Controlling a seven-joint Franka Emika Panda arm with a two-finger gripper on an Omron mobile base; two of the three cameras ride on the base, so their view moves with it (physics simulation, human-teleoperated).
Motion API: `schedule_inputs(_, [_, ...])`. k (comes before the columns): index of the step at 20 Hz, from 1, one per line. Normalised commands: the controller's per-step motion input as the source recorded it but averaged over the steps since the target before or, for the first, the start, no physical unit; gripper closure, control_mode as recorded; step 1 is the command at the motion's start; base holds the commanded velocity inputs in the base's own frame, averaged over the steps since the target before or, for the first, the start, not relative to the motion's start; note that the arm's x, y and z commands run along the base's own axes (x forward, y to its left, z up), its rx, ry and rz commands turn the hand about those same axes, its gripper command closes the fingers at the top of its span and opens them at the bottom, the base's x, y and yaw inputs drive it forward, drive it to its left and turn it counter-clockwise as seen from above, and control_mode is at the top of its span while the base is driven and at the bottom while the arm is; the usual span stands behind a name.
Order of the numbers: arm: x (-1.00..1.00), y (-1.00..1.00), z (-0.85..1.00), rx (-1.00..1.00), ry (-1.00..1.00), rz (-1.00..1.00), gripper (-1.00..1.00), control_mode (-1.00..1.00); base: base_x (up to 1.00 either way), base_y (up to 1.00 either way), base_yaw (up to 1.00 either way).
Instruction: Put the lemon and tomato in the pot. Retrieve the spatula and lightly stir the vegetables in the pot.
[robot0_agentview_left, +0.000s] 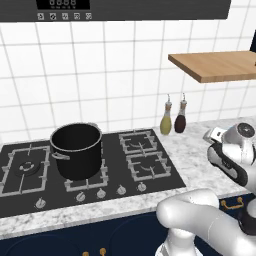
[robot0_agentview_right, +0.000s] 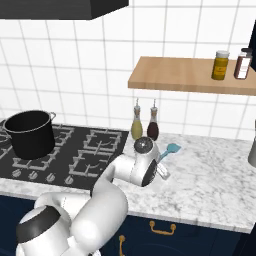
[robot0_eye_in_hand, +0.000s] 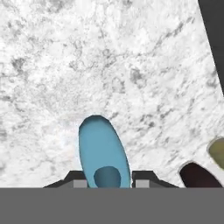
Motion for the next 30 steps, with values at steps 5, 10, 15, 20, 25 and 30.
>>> schedule_inputs(5, [-0.24,0.47,1.0,0.29,0.0,-0.2,1.0,-1.0,0.0,0.0,0.0])
schedule_inputs(10, [-0.32,0.43,1.0,0.34,0.04,-0.29,1.0,-1.0,0.0,0.0,0.0])
schedule_inputs(15, [-0.43,0.38,0.92,0.42,0.09,-0.33,1.0,-1.0,0.0,0.0,0.0])
schedule_inputs(20, [-0.44,0.52,0.61,0.39,0.0,-0.39,1.0,-1.0,0.0,0.0,0.0])
schedule_inputs(25, [-0.38,0.56,0.47,0.33,-0.01,-0.55,1.0,-1.0,0.0,0.0,0.0])
schedule_inputs(30, [-0.2,0.15,0.62,0.41,0.0,-0.68,1.0,-1.0,0.0,0.0,0.0])
